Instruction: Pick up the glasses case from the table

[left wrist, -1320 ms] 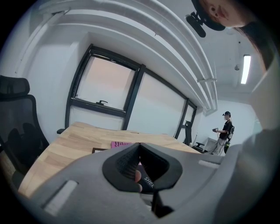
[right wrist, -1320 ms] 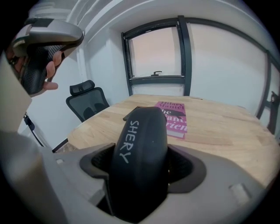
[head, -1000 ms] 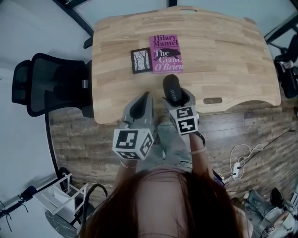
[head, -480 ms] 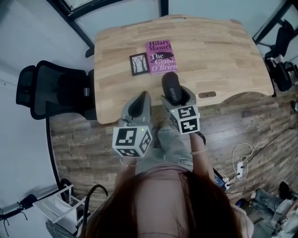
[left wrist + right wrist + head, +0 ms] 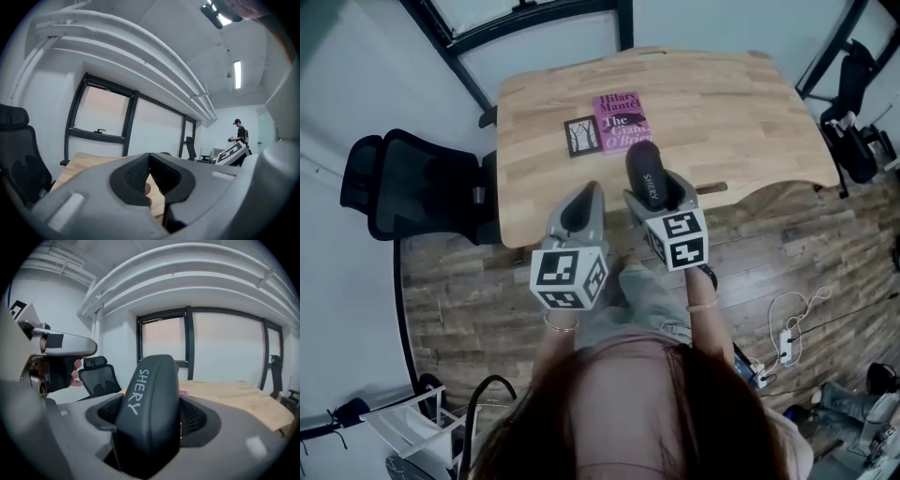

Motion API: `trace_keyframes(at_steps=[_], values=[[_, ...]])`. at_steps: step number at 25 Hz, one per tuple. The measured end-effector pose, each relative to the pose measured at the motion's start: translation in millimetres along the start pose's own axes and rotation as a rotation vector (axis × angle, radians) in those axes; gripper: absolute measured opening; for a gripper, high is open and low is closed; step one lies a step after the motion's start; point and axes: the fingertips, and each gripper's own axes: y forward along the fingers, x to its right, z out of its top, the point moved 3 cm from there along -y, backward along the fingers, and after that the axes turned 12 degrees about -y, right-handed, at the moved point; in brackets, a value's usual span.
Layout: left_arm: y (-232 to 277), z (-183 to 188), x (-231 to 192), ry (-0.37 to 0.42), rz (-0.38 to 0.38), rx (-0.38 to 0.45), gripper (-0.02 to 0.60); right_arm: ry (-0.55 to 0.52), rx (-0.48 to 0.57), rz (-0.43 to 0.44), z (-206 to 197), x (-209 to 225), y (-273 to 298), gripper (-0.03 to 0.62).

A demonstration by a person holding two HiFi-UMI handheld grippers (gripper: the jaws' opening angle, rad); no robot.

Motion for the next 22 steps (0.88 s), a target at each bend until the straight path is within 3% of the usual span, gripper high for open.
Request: trace_keyframes(at_steps=[13,22], values=[[-20,8,20,0.036,-0.041,0.008,0.002,0.007,0.070,-0.025,25,-6,-38,0.365],[-22,7,38,0.073,-0.029,0.009,0.002,0.001,0.103,-0.022,25,3,-61,0.365]])
